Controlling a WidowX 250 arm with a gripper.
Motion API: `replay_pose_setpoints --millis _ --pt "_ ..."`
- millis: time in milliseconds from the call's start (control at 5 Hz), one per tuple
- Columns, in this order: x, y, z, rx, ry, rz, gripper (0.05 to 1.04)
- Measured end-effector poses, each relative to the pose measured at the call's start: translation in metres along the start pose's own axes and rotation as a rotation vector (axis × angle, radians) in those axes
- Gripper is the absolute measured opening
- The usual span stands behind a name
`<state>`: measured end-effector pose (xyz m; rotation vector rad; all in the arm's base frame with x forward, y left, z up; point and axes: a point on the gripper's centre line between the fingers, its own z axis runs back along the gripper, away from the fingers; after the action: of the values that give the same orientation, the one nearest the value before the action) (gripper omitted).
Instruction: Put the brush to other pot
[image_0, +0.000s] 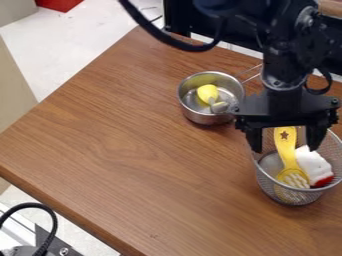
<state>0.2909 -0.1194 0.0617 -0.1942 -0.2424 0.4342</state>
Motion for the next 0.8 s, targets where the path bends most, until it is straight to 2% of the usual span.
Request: replay_pose_setpoints --millis 600,800 --pt "0.002 0.004 -0.018 0.019 0.010 0.038 0.999" --pt "0.004 0.003 -0.020 0.011 0.003 0.047 0.999"
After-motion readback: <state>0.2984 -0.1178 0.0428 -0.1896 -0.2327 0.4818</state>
